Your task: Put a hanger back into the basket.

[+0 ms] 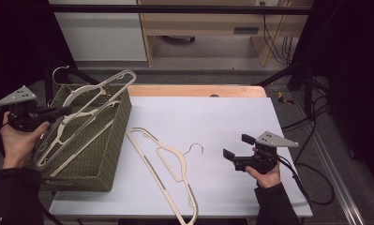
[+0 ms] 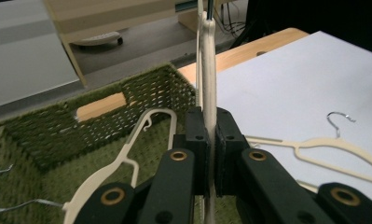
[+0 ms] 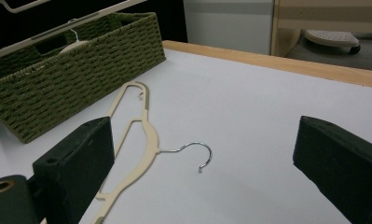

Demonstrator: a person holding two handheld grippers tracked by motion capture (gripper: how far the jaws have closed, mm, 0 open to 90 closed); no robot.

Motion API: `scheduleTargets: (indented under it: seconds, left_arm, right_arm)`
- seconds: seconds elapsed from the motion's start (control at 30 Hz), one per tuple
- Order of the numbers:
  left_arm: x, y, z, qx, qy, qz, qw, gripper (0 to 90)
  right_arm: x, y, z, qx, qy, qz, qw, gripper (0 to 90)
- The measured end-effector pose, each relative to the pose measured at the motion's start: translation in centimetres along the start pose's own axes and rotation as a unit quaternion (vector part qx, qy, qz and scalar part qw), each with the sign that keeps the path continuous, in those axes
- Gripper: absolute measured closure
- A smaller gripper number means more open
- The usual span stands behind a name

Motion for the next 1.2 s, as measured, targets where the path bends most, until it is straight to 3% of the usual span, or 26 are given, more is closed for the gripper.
scheduleTargets:
  seconds: [0.33,0.6,0.83,0.9,1.2]
  left_arm:
    - [-1.5,-0.6,-1.9,0.005,-0.01,-0.02,0.9997,86.3]
    - [-2.2,-0.9,-2.7,0.009,-0.011,-0.025,0.9996,86.2]
    - [-2.7,-0.6,-3.2,0.01,0.001,-0.024,0.9997,86.2]
    - [-3.0,-0.8,-3.3,0.018,0.006,-0.035,0.9992,86.3]
    - [-4.7,-3.3,-3.0,0.005,0.028,-0.067,0.9973,86.2]
  right_arm:
    - [0.0,-0.2,0.0,0.002,-0.001,-0.001,1.0,5.9]
    - [-0.1,-0.3,0.0,0.0,0.001,-0.005,1.0,5.8]
    - [-0.1,-0.3,-0.1,0.0,0.001,-0.005,1.0,5.8]
    - [-0.1,-0.3,-0.1,0.0,0.001,-0.005,1.0,5.8]
    - [-0.1,-0.3,-0.1,0.002,0.002,-0.008,1.0,5.8]
Point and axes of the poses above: each handheld gripper's, and its own axes: y roughly backward along the jaws, x roughly out of its top, z roughly to its right, the point moved 2 cm from there along -y, roughly forward along the jaws, and after that the axes turned 14 degrees about -z, right-handed, at the moved point
